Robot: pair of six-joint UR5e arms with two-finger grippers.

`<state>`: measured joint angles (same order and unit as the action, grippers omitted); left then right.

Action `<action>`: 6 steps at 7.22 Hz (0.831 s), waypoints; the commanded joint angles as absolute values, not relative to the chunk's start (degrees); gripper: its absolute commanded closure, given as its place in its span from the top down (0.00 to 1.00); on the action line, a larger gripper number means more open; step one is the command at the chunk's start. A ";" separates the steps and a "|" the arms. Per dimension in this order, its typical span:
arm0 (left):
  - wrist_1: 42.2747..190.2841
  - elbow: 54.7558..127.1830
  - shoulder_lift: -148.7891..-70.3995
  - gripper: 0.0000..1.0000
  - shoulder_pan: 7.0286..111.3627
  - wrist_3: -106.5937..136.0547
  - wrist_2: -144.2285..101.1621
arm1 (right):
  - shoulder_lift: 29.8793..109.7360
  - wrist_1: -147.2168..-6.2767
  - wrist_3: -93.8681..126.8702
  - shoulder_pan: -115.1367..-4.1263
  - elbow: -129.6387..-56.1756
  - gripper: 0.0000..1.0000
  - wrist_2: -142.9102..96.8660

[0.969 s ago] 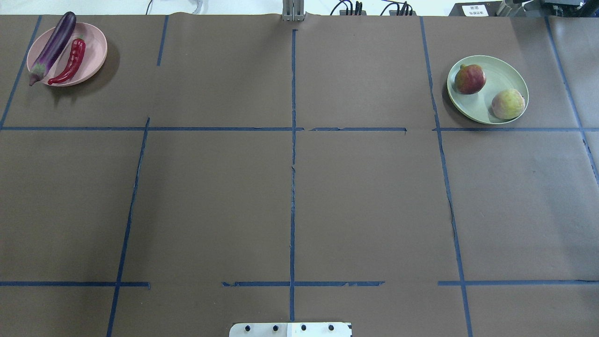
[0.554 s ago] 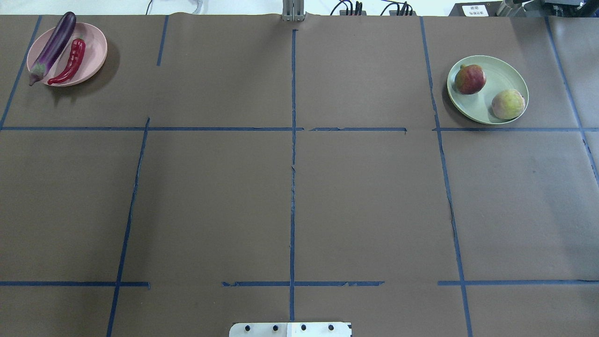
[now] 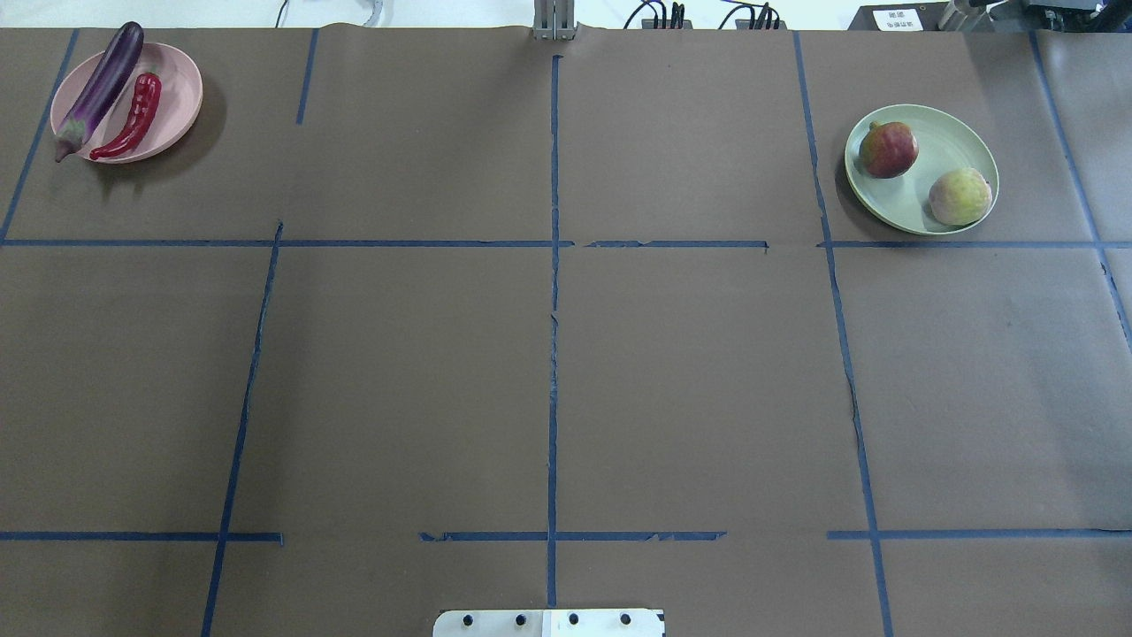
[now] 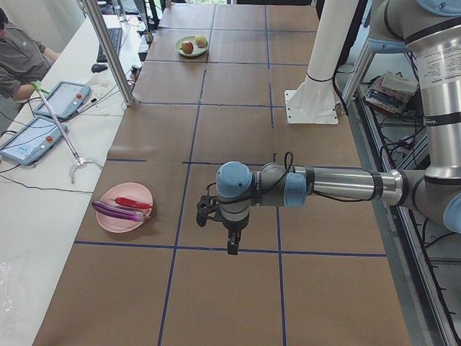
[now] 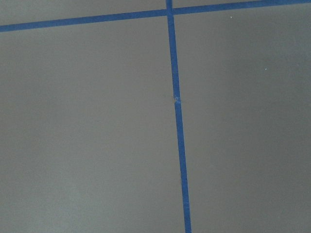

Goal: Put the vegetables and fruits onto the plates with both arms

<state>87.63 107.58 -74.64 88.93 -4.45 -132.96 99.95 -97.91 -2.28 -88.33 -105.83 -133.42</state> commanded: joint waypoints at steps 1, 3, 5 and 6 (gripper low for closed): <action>87.71 107.75 -75.14 1.00 88.86 -4.40 -132.80 | 100.11 -97.91 -2.20 -88.33 -105.91 1.00 -133.42; 87.71 108.02 -75.06 1.00 88.86 -4.39 -132.80 | 100.11 -97.91 -1.94 -88.33 -105.91 1.00 -133.42; 87.71 108.02 -75.06 1.00 88.86 -4.39 -132.80 | 100.11 -97.91 -1.76 -88.33 -106.00 1.00 -133.50; 87.71 108.02 -75.15 1.00 88.86 -4.39 -132.80 | 100.11 -97.91 -1.76 -88.33 -106.00 1.00 -133.51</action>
<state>87.71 108.01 -75.08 88.86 -4.40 -132.82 100.11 -97.91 -1.81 -88.33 -105.99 -133.47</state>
